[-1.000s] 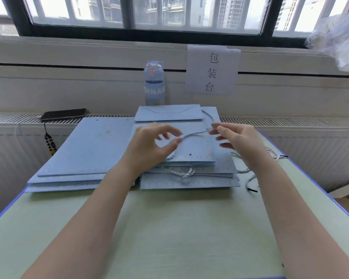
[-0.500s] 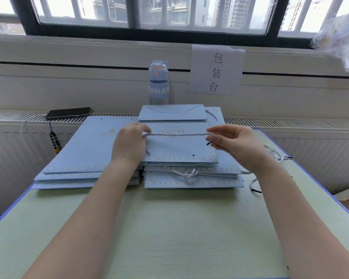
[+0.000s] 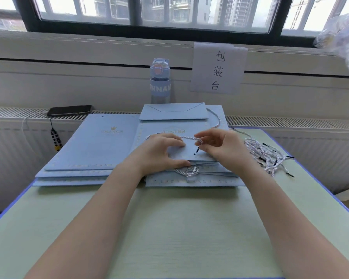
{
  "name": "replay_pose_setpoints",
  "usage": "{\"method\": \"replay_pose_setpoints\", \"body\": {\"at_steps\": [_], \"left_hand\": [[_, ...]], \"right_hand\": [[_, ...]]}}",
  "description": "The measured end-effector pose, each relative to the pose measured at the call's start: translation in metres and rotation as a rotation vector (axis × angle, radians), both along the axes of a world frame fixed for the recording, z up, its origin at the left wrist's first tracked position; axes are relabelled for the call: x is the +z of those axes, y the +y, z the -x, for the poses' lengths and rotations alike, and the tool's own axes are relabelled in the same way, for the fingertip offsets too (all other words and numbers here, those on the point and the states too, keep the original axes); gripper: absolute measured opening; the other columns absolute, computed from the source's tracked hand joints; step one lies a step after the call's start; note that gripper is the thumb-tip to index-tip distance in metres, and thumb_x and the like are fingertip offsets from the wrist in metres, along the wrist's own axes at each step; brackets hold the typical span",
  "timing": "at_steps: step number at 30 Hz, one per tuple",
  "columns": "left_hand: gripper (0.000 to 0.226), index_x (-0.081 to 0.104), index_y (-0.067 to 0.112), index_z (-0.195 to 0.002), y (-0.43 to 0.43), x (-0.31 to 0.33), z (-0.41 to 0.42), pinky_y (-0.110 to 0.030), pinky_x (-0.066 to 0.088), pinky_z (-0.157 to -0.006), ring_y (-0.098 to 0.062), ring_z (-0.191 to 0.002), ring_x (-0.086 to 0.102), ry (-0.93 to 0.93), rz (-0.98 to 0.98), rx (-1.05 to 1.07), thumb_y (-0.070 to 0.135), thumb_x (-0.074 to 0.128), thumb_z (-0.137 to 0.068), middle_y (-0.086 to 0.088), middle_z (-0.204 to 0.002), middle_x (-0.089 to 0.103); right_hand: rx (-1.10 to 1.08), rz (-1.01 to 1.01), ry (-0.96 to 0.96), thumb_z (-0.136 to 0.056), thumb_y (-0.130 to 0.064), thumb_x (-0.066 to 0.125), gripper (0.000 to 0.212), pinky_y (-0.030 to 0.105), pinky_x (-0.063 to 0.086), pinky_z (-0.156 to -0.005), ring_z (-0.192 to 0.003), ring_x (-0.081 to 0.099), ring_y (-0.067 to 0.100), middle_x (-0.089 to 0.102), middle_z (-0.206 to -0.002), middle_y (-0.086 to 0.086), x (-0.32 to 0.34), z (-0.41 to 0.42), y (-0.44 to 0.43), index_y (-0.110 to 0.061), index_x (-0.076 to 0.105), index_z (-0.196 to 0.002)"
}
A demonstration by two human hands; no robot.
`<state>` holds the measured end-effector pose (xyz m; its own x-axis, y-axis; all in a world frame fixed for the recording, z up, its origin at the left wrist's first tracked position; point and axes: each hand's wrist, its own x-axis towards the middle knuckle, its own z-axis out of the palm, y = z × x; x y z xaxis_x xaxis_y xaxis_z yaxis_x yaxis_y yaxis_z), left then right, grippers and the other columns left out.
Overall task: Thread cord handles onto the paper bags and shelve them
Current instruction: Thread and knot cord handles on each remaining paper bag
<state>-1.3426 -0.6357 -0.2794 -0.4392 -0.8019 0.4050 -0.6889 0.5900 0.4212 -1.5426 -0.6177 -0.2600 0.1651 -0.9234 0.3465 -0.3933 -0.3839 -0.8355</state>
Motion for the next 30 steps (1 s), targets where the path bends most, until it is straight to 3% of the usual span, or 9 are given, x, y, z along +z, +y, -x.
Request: {"method": "replay_pose_setpoints", "body": {"at_steps": [4,8,12,15,19,21,22,26,30], "left_hand": [[0.047,0.07,0.015,-0.112,0.002,0.002,0.0,-0.011,0.035,-0.097,-0.003,-0.112,0.055,0.005,0.01,-0.009,0.039,0.079,-0.072,0.009,-0.118,0.065],[0.023,0.077,0.021,-0.093,0.001,0.003,-0.003,-0.028,0.05,-0.085,-0.009,-0.093,0.065,0.083,0.038,-0.009,0.03,0.074,-0.072,0.007,-0.096,0.073],[0.019,0.077,0.025,-0.078,0.003,0.004,0.0,-0.026,0.054,-0.063,-0.008,-0.069,0.067,0.062,0.31,-0.023,0.038,0.064,-0.076,0.009,-0.075,0.073],[0.023,0.075,0.026,-0.071,0.004,0.007,0.003,-0.014,0.042,-0.054,-0.005,-0.06,0.062,0.063,0.543,0.015,0.043,0.063,-0.08,0.011,-0.067,0.071],[0.024,0.075,0.022,-0.072,0.005,0.009,0.008,-0.022,0.048,-0.045,-0.011,-0.054,0.066,0.149,0.653,0.093,0.04,0.062,-0.082,0.009,-0.064,0.071],[0.024,0.076,0.022,-0.074,0.007,0.011,0.008,-0.024,0.049,-0.045,-0.011,-0.053,0.065,0.2,0.635,0.138,0.04,0.062,-0.082,0.008,-0.063,0.07],[0.023,0.076,0.022,-0.075,0.007,0.012,0.008,-0.025,0.049,-0.046,-0.012,-0.053,0.065,0.218,0.628,0.157,0.04,0.063,-0.082,0.008,-0.062,0.07],[0.024,0.076,0.022,-0.074,0.01,0.015,0.009,-0.027,0.049,-0.044,-0.013,-0.051,0.063,0.249,0.62,0.228,0.041,0.062,-0.081,0.008,-0.058,0.068],[0.025,0.076,0.024,-0.073,0.011,0.013,0.015,-0.027,0.049,-0.043,-0.014,-0.052,0.064,0.24,0.59,0.261,0.043,0.061,-0.079,0.008,-0.057,0.068]], "right_hand": [[0.006,0.053,0.056,-0.083,0.006,0.064,0.035,0.015,0.051,-0.082,-0.082,0.068,0.002,0.071,-0.085,0.002,-0.005,-0.004,0.001,-0.028,0.065,-0.091],[0.049,0.067,0.092,-0.083,0.008,0.062,0.034,0.007,0.046,-0.077,-0.078,0.067,-0.004,0.071,-0.085,0.001,-0.004,-0.006,0.004,-0.023,0.066,-0.096],[0.031,0.084,0.12,-0.086,0.006,0.058,0.034,0.003,0.042,-0.076,-0.079,0.063,-0.008,0.069,-0.083,-0.007,-0.003,-0.004,0.003,-0.023,0.066,-0.101],[-0.009,0.116,0.08,-0.087,0.003,0.059,0.032,0.006,0.043,-0.074,-0.075,0.06,-0.005,0.067,-0.086,-0.005,0.004,0.0,0.004,-0.021,0.065,-0.108],[-0.051,0.142,0.079,-0.095,-0.011,0.053,0.026,0.011,0.036,-0.054,-0.059,0.05,0.014,0.07,-0.08,-0.014,0.008,0.004,0.004,-0.028,0.061,-0.112],[-0.044,0.124,0.063,-0.097,-0.018,0.05,0.023,0.018,0.039,-0.059,-0.071,0.052,0.029,0.07,-0.081,-0.017,0.011,0.005,0.006,-0.032,0.059,-0.113],[-0.026,0.11,0.05,-0.097,-0.021,0.05,0.022,0.02,0.041,-0.066,-0.079,0.057,0.029,0.071,-0.084,-0.016,0.013,0.006,0.007,-0.033,0.059,-0.114],[0.05,0.082,0.082,-0.09,-0.02,0.062,0.029,0.029,0.047,-0.089,-0.093,0.064,0.008,0.072,-0.09,-0.012,0.014,0.006,0.01,-0.038,0.057,-0.112],[0.042,0.089,0.088,-0.091,-0.011,0.06,0.028,0.012,0.044,-0.078,-0.086,0.063,0.005,0.071,-0.086,-0.007,0.014,0.004,0.01,-0.036,0.055,-0.1]]}}
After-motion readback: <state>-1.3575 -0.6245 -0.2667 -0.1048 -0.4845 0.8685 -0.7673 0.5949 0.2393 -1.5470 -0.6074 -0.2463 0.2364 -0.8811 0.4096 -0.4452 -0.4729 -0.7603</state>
